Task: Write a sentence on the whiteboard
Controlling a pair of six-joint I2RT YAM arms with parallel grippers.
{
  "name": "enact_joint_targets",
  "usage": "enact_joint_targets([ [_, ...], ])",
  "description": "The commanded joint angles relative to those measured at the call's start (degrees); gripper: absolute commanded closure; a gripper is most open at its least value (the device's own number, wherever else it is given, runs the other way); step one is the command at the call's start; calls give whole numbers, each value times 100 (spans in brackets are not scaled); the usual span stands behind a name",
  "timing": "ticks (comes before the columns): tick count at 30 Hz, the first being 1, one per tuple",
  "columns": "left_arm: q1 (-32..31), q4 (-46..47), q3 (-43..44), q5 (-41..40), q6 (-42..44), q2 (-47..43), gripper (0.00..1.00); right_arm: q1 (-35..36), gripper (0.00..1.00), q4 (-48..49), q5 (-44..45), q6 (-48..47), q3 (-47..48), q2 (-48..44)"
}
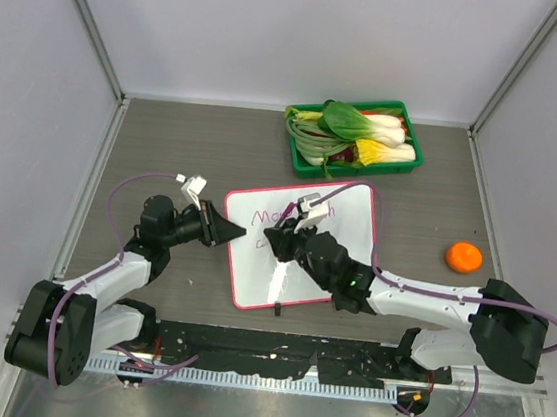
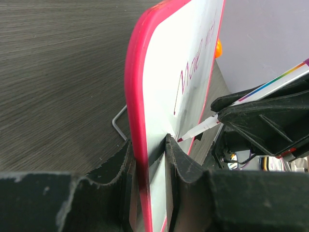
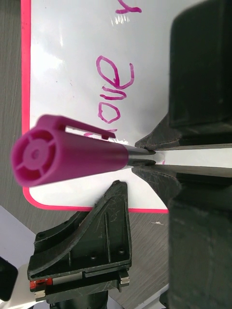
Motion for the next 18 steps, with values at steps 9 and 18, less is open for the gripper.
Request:
enact_joint_targets([
  [9, 16, -256, -98, -500, 652, 16, 100, 15, 99, 99, 375, -41, 266, -342],
  [18, 7, -264, -98, -508, 661, -1, 100, 6, 99, 37, 665, 3, 345, -113],
])
